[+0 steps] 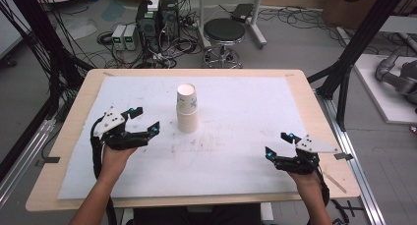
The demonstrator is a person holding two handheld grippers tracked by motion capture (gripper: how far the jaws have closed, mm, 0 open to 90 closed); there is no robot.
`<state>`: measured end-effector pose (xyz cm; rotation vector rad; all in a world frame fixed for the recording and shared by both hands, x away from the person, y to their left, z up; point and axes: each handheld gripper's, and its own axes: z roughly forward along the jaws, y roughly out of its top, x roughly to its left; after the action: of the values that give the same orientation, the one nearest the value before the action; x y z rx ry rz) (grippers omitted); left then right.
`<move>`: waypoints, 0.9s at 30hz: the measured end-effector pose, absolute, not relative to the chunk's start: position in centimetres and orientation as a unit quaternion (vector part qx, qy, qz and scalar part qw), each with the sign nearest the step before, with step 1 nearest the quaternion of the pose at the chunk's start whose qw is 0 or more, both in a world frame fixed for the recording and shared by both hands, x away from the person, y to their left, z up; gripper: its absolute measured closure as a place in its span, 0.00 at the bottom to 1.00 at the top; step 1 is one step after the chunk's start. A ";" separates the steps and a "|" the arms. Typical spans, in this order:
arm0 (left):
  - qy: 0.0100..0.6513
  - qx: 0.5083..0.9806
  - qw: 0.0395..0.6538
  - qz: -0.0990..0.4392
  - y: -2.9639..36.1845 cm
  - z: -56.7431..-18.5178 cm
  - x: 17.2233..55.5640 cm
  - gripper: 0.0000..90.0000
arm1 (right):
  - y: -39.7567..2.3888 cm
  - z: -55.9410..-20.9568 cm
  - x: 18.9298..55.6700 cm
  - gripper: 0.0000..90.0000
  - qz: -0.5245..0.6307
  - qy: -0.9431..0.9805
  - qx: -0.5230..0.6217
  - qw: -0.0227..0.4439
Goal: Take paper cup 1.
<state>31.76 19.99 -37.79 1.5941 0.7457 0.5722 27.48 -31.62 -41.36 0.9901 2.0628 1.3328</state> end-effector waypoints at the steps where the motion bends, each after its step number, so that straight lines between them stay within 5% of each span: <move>1: 0.322 0.689 0.601 0.245 19.8 -37.5 32.0 0.18 | -31.6 -41.4 27.5 0.23 0.488 0.755 0.362 0.245; 27: 0.308 0.712 0.593 0.215 14.9 -33.8 37.5 0.18 | -31.7 -41.2 27.5 0.23 0.492 0.753 0.362 0.244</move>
<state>37.48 14.90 -33.81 1.6554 0.7160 0.5001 27.45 -31.67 -41.22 0.9892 2.0575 1.3427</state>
